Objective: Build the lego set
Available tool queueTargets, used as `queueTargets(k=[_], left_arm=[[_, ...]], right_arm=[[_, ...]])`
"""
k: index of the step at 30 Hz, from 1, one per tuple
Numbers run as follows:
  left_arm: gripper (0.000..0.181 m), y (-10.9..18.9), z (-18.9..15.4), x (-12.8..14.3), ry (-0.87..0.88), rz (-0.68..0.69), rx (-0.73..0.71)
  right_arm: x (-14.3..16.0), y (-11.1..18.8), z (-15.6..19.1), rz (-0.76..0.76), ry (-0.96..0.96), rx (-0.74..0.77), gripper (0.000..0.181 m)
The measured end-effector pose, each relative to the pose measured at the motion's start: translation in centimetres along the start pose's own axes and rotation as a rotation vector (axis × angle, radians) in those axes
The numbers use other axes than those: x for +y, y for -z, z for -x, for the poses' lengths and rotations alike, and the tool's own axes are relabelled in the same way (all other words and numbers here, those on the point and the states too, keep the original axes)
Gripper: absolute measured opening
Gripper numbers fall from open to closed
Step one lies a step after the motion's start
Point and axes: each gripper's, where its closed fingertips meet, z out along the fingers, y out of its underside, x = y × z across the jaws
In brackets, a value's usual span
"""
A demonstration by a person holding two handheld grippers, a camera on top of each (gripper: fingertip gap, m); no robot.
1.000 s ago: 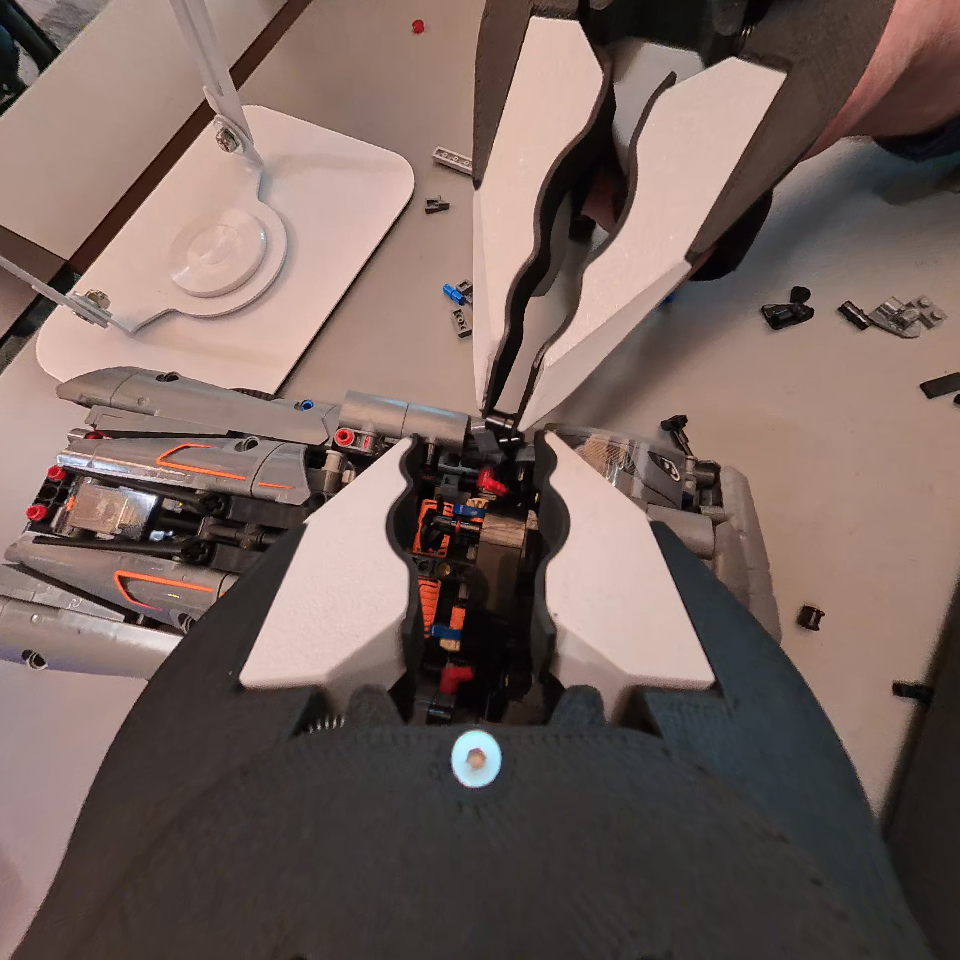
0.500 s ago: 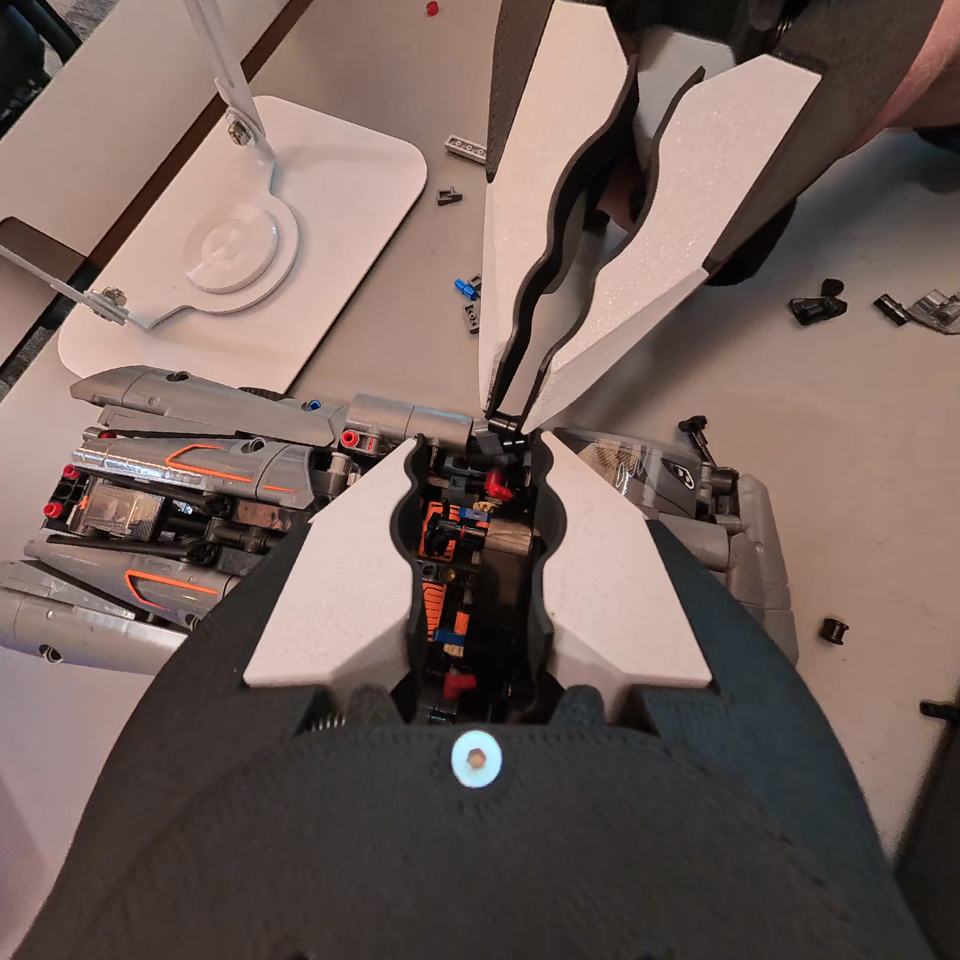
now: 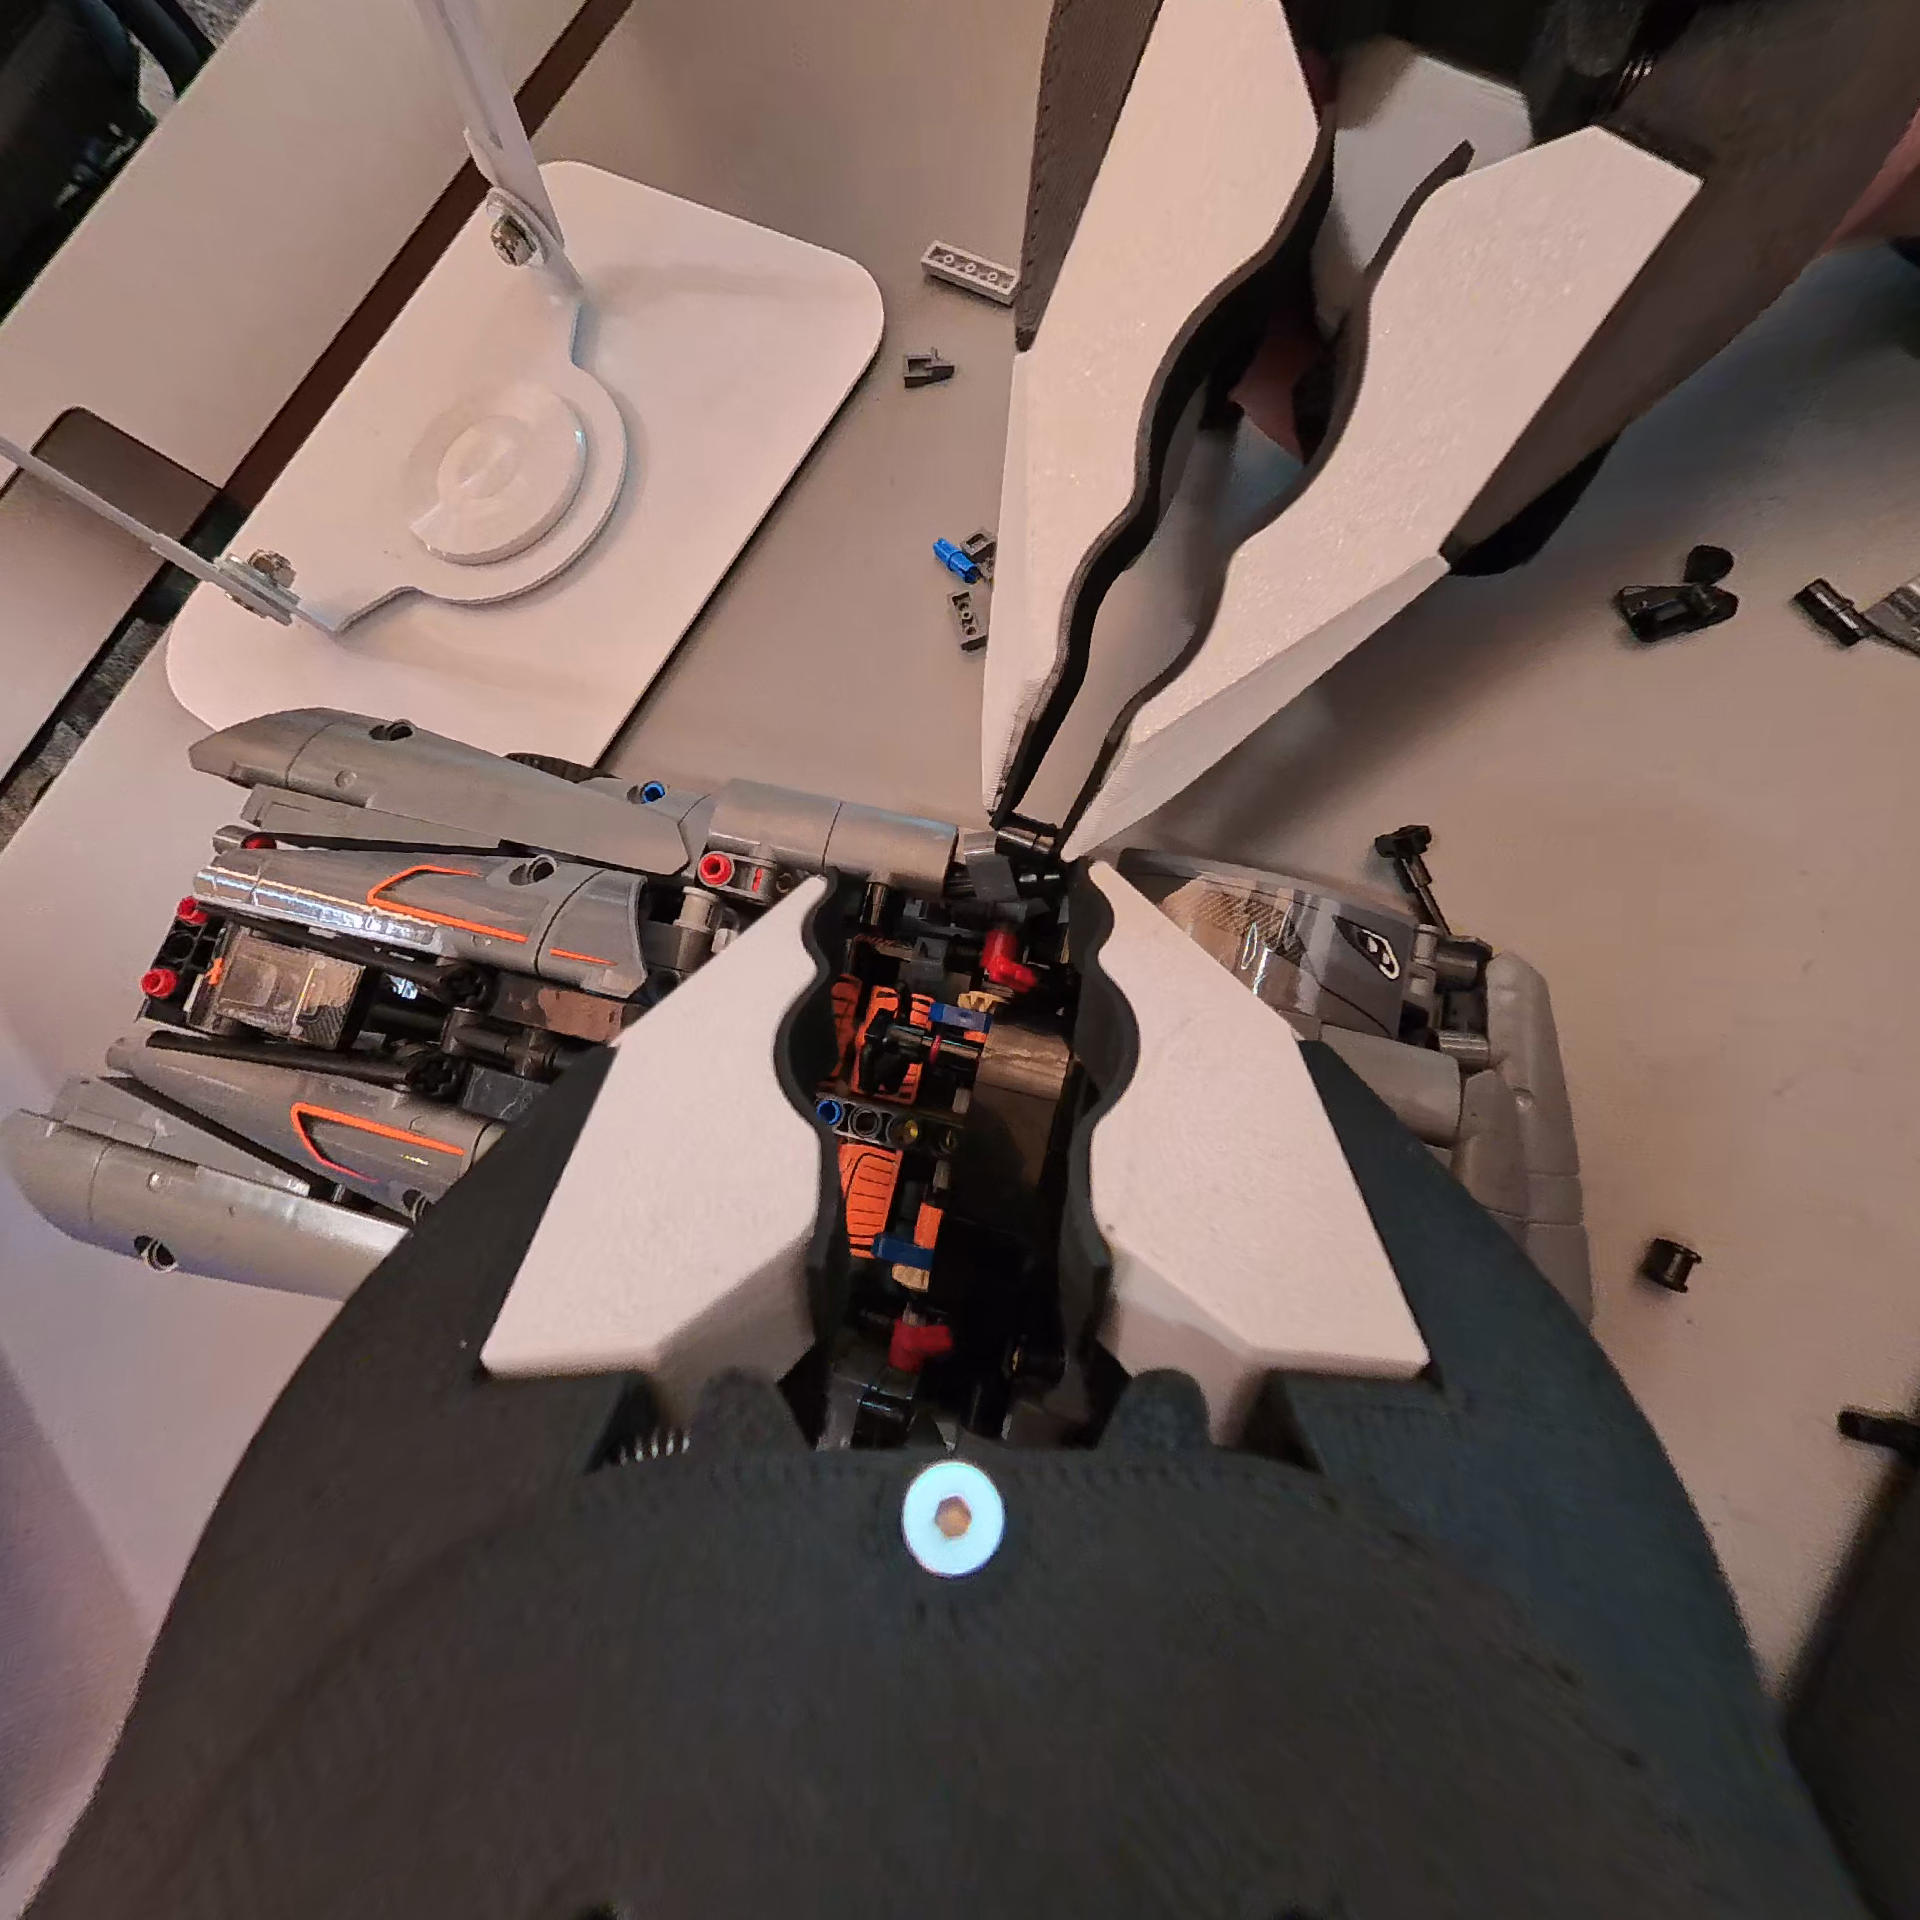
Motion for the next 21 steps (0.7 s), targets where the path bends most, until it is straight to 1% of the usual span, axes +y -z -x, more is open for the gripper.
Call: queueTargets(k=[11,21], left_arm=[[0.040,-0.06,-0.05,0.18,0.047,-0.013,0.030],[0.047,0.28,0.20,0.49,0.050,-0.008,0.027]], right_arm=[[-0.07,-0.07,-0.04,0.029,0.084,0.053,0.007],[-0.38,-0.38,0.28,0.070,0.161,0.094,0.006]])
